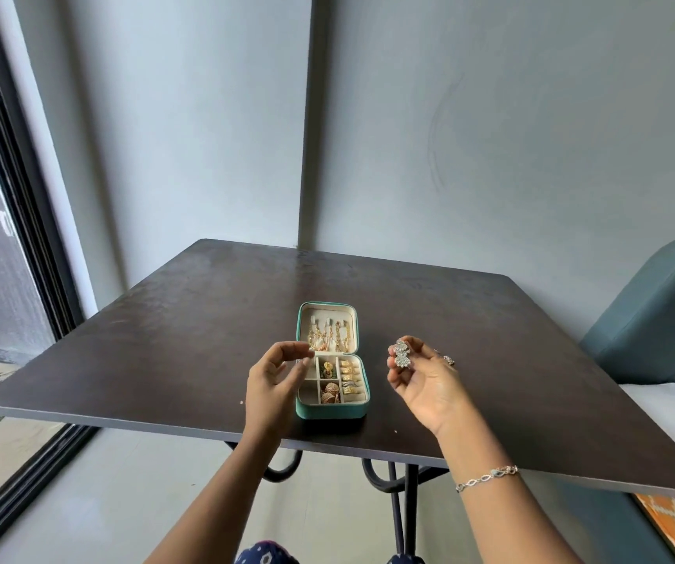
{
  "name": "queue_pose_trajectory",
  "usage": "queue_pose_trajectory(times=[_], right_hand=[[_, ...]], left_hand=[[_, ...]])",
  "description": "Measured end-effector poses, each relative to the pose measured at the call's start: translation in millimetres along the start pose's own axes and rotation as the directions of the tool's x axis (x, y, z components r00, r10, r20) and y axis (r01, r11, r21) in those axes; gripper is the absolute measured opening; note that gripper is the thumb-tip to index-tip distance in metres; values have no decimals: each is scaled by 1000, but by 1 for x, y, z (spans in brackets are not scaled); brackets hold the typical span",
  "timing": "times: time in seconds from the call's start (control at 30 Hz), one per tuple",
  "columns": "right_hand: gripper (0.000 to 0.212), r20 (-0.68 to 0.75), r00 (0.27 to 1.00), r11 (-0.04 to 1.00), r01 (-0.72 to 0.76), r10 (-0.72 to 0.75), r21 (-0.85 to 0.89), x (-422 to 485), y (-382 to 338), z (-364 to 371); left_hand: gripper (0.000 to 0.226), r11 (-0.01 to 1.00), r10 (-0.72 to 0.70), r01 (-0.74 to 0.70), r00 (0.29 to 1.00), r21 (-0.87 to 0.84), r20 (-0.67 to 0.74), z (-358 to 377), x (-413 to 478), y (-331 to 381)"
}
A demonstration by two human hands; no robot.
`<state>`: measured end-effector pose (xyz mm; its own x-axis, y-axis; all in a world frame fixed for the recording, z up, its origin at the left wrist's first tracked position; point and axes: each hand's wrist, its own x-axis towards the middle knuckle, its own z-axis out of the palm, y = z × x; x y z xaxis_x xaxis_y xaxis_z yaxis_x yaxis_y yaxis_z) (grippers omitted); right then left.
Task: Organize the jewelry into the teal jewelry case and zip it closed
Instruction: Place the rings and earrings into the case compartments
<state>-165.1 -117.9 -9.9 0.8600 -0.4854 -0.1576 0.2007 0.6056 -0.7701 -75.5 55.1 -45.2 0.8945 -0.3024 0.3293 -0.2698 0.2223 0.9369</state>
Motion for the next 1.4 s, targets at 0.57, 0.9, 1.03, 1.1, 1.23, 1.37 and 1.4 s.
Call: queue_pose_trajectory(times=[0.57,0.9,1.03,1.1,1.23,1.37,1.4], right_hand=[[52,244,970,974,-49,-6,222,-12,34,27],[51,297,954,979,-12,-49,201,-15,41,24],[53,288,957,979,-30,-30,200,-16,39,22],[53,285,958,979,-47,-12,198,-18,36,22],[53,276,961,983,-64,13,174,-18,35,19],[50,238,971,988,-52,16,145,-18,34,18],[43,233,972,991,-52,22,123,-19,33,19]], left_hand=[[20,990,44,-12,971,-139,233,50,-13,37],[19,988,78,-54,982,-143,173,58,-23,45],[24,988,105,-82,977,-128,185,58,-25,44],[21,989,115,-94,973,-116,199,58,-26,43],[19,990,111,-92,974,-104,195,56,-26,39],[18,995,85,-76,986,-65,144,55,-26,33],[18,996,82,-76,988,-54,127,54,-26,32]])
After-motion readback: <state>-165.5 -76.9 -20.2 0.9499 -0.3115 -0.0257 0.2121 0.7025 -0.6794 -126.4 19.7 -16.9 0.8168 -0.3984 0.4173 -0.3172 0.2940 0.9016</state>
